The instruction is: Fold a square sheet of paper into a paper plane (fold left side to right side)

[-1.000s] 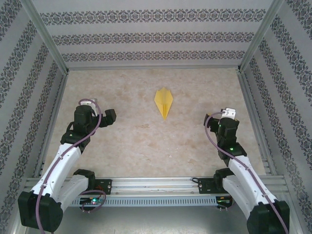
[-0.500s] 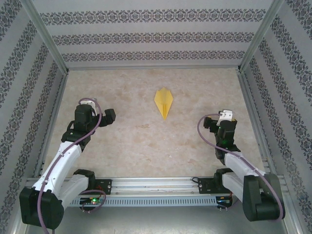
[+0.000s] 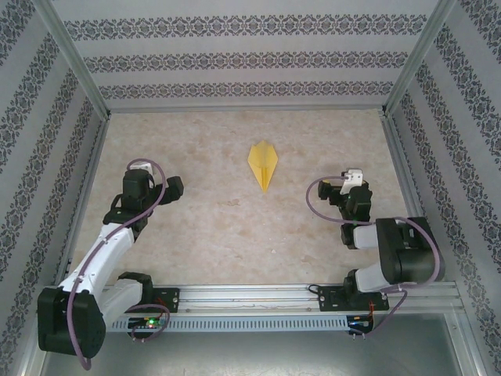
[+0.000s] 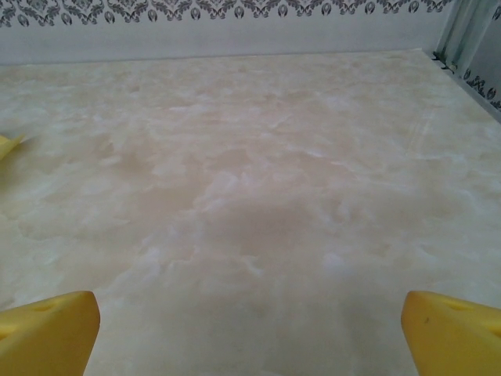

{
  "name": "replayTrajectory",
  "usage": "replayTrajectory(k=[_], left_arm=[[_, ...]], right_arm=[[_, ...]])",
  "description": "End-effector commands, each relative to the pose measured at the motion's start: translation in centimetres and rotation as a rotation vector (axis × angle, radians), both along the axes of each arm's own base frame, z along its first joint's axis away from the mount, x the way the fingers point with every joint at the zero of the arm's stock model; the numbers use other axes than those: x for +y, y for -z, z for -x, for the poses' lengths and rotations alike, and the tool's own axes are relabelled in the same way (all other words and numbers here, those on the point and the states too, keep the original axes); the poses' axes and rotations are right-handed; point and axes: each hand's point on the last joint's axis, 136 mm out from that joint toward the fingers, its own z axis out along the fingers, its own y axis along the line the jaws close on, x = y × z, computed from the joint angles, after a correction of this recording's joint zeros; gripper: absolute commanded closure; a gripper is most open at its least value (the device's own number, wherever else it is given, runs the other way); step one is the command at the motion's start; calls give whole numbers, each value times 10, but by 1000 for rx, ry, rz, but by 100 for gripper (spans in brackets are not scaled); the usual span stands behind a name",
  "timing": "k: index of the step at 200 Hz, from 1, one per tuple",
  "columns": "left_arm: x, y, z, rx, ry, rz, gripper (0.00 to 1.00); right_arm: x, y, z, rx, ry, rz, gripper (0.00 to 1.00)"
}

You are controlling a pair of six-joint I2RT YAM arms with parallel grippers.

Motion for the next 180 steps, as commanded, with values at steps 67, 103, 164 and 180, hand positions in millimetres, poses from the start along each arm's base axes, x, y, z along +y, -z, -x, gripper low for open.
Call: replayTrajectory(k=[67, 103, 164, 180], left_arm=[[47, 11, -28, -64, -114, -286, 0], [46, 29, -42, -131, -59, -368, 0], [16, 27, -71, -289, 128, -374, 1], [16, 33, -74, -310, 127, -327, 1]], right_arm=[[-8, -16, -27, -20, 28, -19, 2], [-7, -16, -27, -20, 30, -10, 2], [-6, -15, -27, -14, 33, -3, 2], [-6, -15, -27, -14, 34, -2, 2]])
